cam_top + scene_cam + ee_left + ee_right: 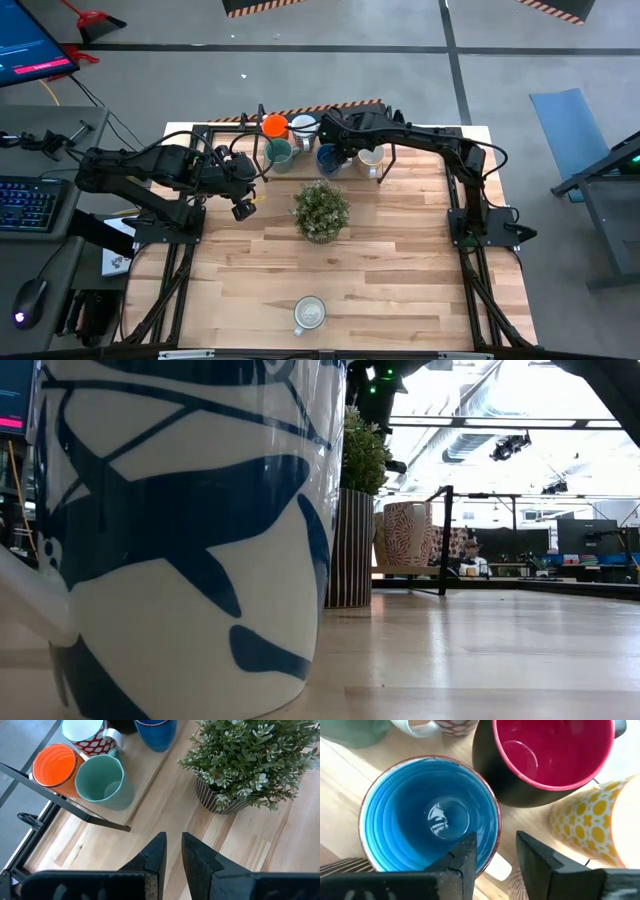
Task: Place coffee mugs
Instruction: Adjust the mugs on the shelf
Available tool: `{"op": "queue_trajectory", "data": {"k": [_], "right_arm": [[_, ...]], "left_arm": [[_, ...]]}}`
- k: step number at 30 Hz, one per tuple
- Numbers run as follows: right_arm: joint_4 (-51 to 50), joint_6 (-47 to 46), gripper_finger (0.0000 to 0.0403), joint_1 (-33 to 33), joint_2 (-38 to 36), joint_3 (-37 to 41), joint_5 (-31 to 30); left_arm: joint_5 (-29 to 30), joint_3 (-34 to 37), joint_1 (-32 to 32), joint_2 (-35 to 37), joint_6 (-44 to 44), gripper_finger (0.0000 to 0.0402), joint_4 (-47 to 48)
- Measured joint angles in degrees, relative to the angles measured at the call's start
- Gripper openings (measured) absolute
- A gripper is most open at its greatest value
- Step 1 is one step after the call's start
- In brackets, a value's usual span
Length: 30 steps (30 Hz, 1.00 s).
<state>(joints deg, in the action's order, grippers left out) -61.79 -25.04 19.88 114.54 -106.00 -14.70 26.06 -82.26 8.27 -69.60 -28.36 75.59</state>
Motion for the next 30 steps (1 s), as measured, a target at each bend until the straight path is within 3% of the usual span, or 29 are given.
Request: {"op": "queue_trajectory", "data": {"k": [7, 20, 30], "right_arm": [[-0.65, -0.24, 0.0104, 0.02, 0.4, 0.0, 1.62], [-0.42, -0.08, 0.0005, 0.02, 0.81, 0.0, 1.42], [-0.57, 0.0, 0.0011, 0.1, 0.81, 0.0, 1.1]], "left_arm": [[0.0, 0.0, 0.0, 0.0, 0.0, 0.0049, 0.0], [0.02, 0.0, 0.01, 0.0, -0.04, 0.0049, 0.0], [0.02, 0.0, 0.0, 0.0, -0.07, 0.0049, 0.0]]}}
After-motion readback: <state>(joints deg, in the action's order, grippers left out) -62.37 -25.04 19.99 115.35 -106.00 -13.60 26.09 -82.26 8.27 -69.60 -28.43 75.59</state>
